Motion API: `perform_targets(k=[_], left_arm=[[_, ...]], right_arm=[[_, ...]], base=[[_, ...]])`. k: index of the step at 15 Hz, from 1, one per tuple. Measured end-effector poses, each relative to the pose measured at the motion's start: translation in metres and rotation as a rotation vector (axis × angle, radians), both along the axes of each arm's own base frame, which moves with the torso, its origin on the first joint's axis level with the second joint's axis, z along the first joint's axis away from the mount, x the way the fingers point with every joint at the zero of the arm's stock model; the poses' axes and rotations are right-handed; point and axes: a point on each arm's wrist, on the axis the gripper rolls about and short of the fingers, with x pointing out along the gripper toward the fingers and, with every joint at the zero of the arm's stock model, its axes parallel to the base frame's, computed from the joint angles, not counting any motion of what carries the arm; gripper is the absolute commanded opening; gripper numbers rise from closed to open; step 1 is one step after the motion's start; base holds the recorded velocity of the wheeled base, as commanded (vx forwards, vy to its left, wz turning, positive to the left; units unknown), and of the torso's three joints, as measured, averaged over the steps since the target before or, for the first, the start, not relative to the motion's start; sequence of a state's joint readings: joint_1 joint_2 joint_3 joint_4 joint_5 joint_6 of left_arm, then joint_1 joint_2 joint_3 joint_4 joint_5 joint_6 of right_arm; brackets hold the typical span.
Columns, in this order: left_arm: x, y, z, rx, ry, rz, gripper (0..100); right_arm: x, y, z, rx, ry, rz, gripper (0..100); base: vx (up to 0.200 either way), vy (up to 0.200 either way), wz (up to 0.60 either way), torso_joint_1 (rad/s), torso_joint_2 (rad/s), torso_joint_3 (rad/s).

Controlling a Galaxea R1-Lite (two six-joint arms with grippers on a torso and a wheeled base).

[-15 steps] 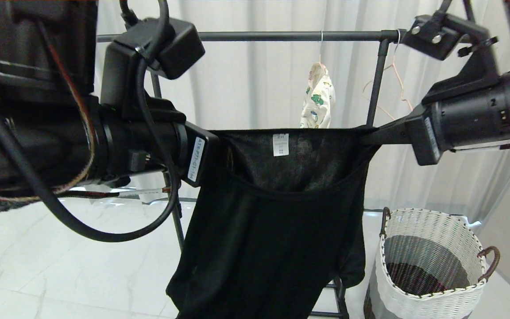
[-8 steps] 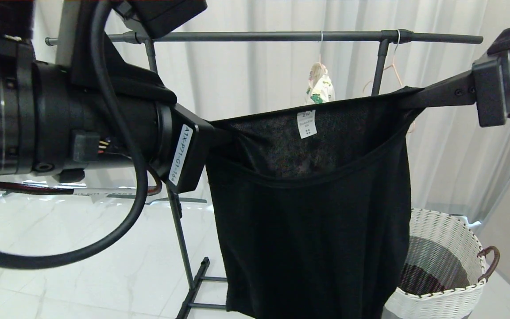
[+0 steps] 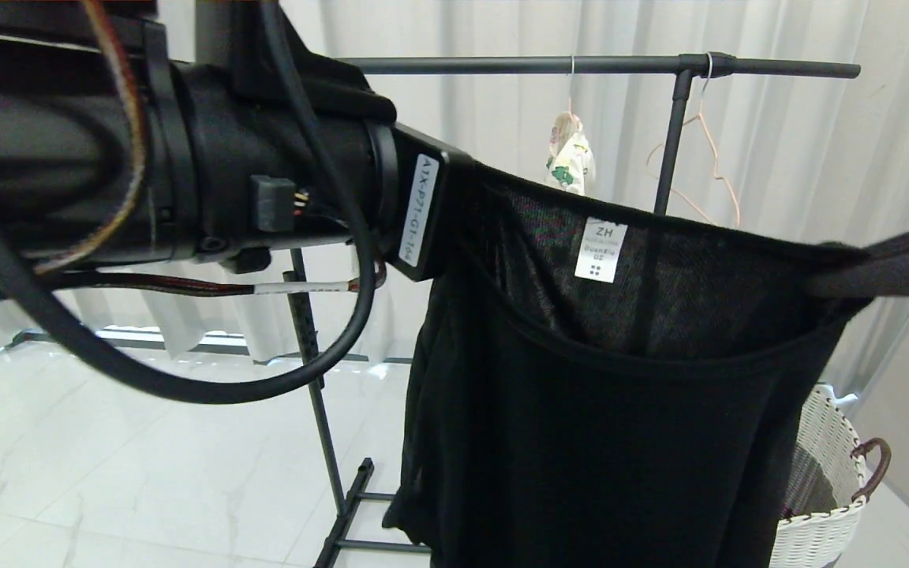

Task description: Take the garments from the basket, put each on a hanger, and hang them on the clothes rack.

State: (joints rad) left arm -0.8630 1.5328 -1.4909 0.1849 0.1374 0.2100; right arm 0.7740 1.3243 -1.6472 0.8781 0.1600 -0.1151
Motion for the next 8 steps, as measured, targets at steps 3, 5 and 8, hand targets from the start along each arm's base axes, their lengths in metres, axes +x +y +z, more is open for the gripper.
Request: perform_targets(k=[3, 5, 8], left_arm=[[0.013, -0.005, -0.007, 0.056, -0.03, -0.063, 0], [0.017, -0.005, -0.01, 0.063, -0.023, -0.058, 0], [0.016, -0.003, -0.012, 0.065, -0.014, -0.053, 0]], right_arm=[[-0.027, 0.0, -0.011, -0.014, 0.022, 0.141, 0], [-0.033, 0.0, -0.011, -0.006, 0.013, 0.176, 0], [-0.033, -0.002, -0.01, 0.006, 0.001, 0.16, 0]], base=[[0.0, 0.0, 0.0, 0.0, 0.0, 0.0], [0.0, 0.0, 0.0, 0.0, 0.0, 0.0], [0.0, 0.0, 0.0, 0.0, 0.0, 0.0]])
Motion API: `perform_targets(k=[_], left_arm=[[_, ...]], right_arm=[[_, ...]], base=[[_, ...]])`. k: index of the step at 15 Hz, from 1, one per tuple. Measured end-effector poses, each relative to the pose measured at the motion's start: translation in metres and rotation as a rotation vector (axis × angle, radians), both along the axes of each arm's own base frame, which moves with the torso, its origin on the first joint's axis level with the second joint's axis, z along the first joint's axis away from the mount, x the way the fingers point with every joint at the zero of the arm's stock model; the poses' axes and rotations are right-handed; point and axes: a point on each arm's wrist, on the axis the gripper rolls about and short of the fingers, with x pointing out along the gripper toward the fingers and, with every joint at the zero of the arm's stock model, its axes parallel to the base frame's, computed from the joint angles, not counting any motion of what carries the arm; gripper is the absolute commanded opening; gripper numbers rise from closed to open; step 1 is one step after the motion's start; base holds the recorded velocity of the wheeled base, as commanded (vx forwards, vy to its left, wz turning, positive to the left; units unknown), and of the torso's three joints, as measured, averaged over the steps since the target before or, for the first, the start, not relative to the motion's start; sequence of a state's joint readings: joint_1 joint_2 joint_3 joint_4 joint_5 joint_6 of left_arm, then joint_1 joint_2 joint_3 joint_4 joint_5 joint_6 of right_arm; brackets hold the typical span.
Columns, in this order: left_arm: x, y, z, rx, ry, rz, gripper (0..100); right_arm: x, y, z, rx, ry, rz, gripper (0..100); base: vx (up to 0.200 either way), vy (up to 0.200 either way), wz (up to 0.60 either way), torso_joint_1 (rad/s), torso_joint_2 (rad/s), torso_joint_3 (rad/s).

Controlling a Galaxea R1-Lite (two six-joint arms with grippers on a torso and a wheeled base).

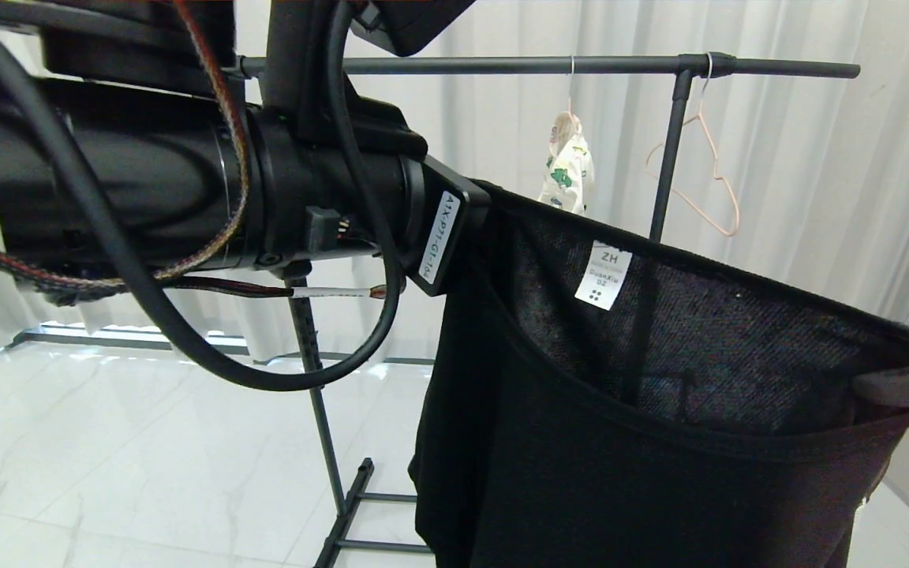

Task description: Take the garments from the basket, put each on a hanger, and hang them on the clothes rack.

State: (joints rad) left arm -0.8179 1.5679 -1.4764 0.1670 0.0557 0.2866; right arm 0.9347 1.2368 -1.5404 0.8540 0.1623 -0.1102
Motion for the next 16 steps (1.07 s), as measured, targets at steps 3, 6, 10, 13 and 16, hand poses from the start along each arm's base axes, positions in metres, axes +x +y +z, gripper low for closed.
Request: perform_targets(k=[3, 6, 10, 13, 16], left_arm=[[-0.018, 0.008, -0.006, -0.015, 0.115, -0.004, 0], [-0.061, 0.013, -0.011, -0.04, 0.305, -0.061, 0], [-0.091, 0.023, -0.012, -0.065, 0.363, -0.127, 0], [-0.096, 0.028, -0.01, -0.076, 0.355, -0.137, 0], [-0.095, 0.031, -0.008, -0.083, 0.347, -0.127, 0]], right_arm=[[0.017, -0.002, 0.015, 0.065, -0.051, -0.098, 0], [0.04, 0.01, 0.041, 0.145, -0.107, -0.132, 0], [0.068, 0.037, 0.057, 0.183, -0.134, -0.122, 0], [0.084, 0.057, 0.048, 0.153, -0.104, -0.106, 0], [0.088, 0.062, 0.044, 0.137, -0.083, -0.112, 0]], base=[[0.0, 0.0, 0.0, 0.0, 0.0, 0.0], [0.0, 0.0, 0.0, 0.0, 0.0, 0.0], [0.0, 0.0, 0.0, 0.0, 0.0, 0.0], [0.0, 0.0, 0.0, 0.0, 0.0, 0.0], [0.0, 0.0, 0.0, 0.0, 0.0, 0.0]])
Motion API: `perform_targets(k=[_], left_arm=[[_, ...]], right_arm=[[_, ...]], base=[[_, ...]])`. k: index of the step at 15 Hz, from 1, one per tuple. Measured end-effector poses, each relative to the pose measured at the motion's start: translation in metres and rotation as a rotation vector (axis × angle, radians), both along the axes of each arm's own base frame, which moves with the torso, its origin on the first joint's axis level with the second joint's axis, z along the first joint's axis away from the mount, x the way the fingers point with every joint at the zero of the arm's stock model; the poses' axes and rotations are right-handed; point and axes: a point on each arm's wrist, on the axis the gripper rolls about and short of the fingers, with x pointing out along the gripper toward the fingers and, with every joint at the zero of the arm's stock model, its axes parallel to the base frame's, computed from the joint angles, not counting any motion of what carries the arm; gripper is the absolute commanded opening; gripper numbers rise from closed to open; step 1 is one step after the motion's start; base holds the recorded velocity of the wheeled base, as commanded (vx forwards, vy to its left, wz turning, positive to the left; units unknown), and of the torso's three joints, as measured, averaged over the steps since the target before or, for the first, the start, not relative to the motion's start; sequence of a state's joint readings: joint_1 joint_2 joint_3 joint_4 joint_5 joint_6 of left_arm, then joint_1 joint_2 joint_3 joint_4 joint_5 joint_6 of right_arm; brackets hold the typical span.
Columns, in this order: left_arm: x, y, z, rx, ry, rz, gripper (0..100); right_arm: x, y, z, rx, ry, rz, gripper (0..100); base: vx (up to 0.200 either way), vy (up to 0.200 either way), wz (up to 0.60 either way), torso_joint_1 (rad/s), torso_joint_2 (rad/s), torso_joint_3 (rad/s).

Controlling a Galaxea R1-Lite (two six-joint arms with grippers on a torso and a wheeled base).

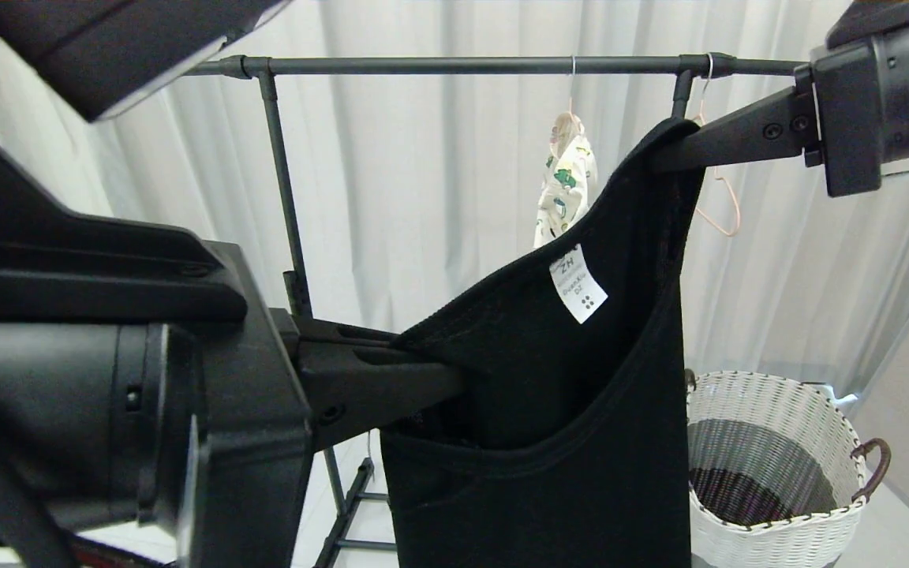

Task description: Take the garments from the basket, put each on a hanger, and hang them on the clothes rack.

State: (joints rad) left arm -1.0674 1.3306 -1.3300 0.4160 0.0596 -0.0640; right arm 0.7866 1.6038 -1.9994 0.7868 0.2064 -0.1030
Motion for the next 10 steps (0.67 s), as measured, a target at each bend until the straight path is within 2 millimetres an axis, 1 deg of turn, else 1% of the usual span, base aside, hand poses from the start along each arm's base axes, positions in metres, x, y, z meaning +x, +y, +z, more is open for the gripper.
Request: perform_targets(k=[2, 4, 5, 6, 9, 10], left_arm=[[0.008, 0.003, 0.003, 0.001, -0.019, 0.039, 0], [0.03, 0.013, 0.012, -0.005, -0.061, 0.138, 0], [0.04, 0.017, 0.019, -0.014, -0.083, 0.179, 0], [0.046, 0.018, 0.021, -0.014, -0.091, 0.204, 0], [0.056, 0.015, 0.019, 0.0, -0.083, 0.228, 0], [0.058, 0.014, 0.018, 0.004, -0.081, 0.23, 0]], right_arm=[[-0.004, -0.007, 0.0, -0.006, 0.033, -0.02, 0], [-0.014, -0.022, 0.004, 0.01, 0.064, -0.051, 0], [-0.017, -0.027, 0.004, 0.009, 0.07, -0.061, 0], [-0.019, -0.031, 0.004, 0.01, 0.07, -0.07, 0], [-0.022, -0.035, 0.005, 0.013, 0.065, -0.08, 0], [-0.023, -0.036, 0.005, 0.011, 0.065, -0.088, 100]], base=[[0.0, 0.0, 0.0, 0.0, 0.0, 0.0], [0.0, 0.0, 0.0, 0.0, 0.0, 0.0], [0.0, 0.0, 0.0, 0.0, 0.0, 0.0], [0.0, 0.0, 0.0, 0.0, 0.0, 0.0], [0.0, 0.0, 0.0, 0.0, 0.0, 0.0], [0.0, 0.0, 0.0, 0.0, 0.0, 0.0]])
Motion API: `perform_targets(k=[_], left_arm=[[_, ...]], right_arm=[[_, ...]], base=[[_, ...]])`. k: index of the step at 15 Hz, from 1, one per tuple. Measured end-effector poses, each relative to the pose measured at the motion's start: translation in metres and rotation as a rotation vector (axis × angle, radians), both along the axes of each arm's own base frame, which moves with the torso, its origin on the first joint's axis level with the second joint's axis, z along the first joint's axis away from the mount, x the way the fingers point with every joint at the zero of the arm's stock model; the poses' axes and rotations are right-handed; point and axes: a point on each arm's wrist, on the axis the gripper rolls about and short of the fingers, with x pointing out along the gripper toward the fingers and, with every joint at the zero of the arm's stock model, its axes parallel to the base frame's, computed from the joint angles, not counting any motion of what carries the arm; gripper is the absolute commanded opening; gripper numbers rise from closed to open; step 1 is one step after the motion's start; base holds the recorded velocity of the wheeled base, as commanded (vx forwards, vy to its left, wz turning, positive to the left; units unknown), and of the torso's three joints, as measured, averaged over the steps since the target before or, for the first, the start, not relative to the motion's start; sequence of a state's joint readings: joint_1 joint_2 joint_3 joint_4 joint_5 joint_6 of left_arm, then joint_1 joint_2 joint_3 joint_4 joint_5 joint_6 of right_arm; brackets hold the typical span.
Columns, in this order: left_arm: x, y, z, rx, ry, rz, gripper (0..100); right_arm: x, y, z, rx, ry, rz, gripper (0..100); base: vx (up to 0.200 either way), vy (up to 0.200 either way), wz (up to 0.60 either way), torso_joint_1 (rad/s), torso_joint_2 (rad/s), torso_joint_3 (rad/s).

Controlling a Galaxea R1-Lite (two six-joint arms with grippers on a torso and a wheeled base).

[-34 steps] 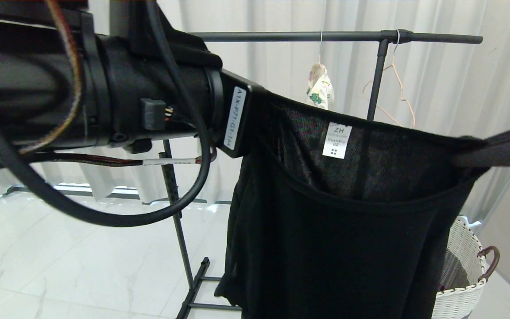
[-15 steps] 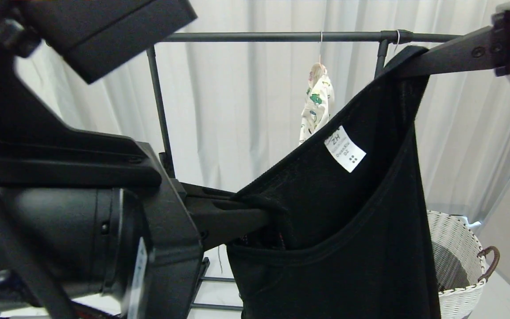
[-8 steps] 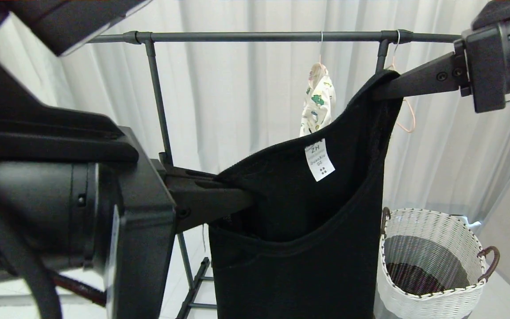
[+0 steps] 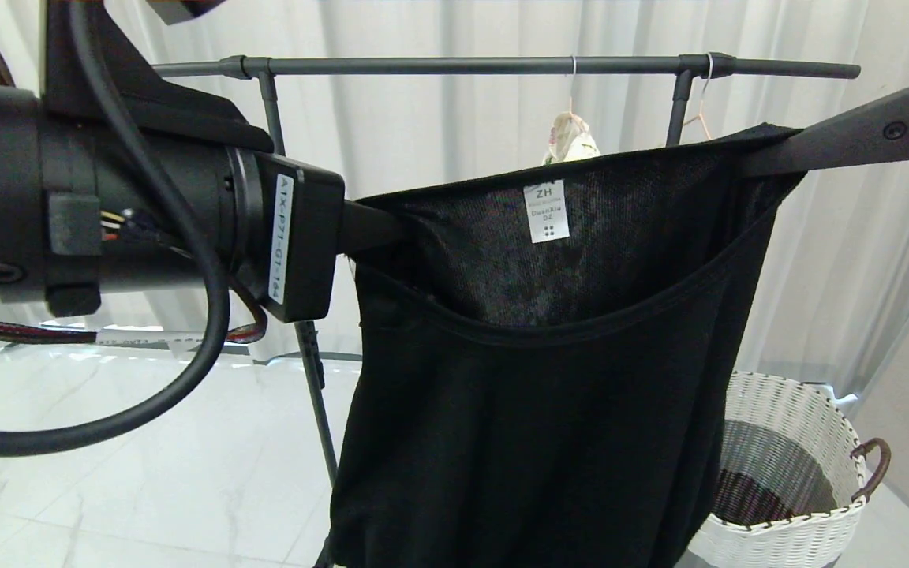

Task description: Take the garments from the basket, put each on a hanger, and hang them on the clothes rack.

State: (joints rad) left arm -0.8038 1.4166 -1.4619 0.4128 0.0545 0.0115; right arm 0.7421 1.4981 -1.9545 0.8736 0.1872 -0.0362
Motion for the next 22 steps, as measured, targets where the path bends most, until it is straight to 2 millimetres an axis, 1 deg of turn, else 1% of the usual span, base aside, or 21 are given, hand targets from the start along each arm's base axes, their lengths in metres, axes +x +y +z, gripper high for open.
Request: perform_targets(k=[4, 7, 8, 9, 10, 11, 12, 13, 15, 16, 18, 20, 22], left_arm=[[0.006, -0.001, -0.003, 0.014, 0.008, 0.02, 0], [0.013, -0.001, -0.007, 0.041, 0.004, 0.033, 0], [0.013, -0.001, -0.008, 0.047, 0.006, 0.04, 0], [0.014, 0.001, -0.01, 0.059, 0.005, 0.061, 0], [0.014, 0.004, -0.014, 0.075, 0.006, 0.09, 0], [0.011, 0.009, -0.018, 0.093, 0.009, 0.117, 0], [0.007, 0.015, -0.028, 0.123, 0.022, 0.15, 0], [0.003, 0.023, -0.037, 0.155, 0.032, 0.193, 0], [-0.005, 0.044, -0.054, 0.209, 0.046, 0.302, 0], [-0.008, 0.054, -0.058, 0.216, 0.048, 0.349, 0], [-0.011, 0.072, -0.063, 0.213, 0.048, 0.43, 0], [-0.011, 0.086, -0.065, 0.208, 0.05, 0.505, 0], [-0.012, 0.094, -0.065, 0.206, 0.047, 0.543, 0]], right_arm=[[-0.002, -0.002, -0.005, -0.015, 0.014, -0.007, 100], [-0.004, -0.01, -0.012, -0.033, 0.032, -0.032, 100], [-0.003, -0.016, -0.014, -0.039, 0.035, -0.068, 100], [0.001, -0.024, -0.015, -0.055, 0.032, -0.144, 100], [0.007, -0.034, -0.018, -0.09, 0.029, -0.261, 100], [0.014, -0.046, -0.022, -0.138, 0.026, -0.419, 100], [0.021, -0.059, -0.029, -0.183, 0.049, -0.575, 100], [0.027, -0.068, -0.038, -0.212, 0.08, -0.682, 100], [0.032, -0.079, -0.053, -0.254, 0.118, -0.799, 100], [0.034, -0.082, -0.059, -0.283, 0.109, -0.865, 100], [0.035, -0.086, -0.066, -0.31, 0.094, -0.936, 100], [0.035, -0.088, -0.068, -0.301, 0.089, -0.948, 100], [0.038, -0.087, -0.065, -0.245, 0.064, -0.921, 100]], base=[[0.0, 0.0, 0.0, 0.0, 0.0, 0.0], [0.0, 0.0, 0.0, 0.0, 0.0, 0.0], [0.0, 0.0, 0.0, 0.0, 0.0, 0.0], [0.0, 0.0, 0.0, 0.0, 0.0, 0.0], [0.0, 0.0, 0.0, 0.0, 0.0, 0.0], [0.0, 0.0, 0.0, 0.0, 0.0, 0.0], [0.0, 0.0, 0.0, 0.0, 0.0, 0.0], [0.0, 0.0, 0.0, 0.0, 0.0, 0.0], [0.0, 0.0, 0.0, 0.0, 0.0, 0.0], [0.0, 0.0, 0.0, 0.0, 0.0, 0.0], [0.0, 0.0, 0.0, 0.0, 0.0, 0.0], [0.0, 0.0, 0.0, 0.0, 0.0, 0.0], [0.0, 0.0, 0.0, 0.044, -0.16, -0.178]])
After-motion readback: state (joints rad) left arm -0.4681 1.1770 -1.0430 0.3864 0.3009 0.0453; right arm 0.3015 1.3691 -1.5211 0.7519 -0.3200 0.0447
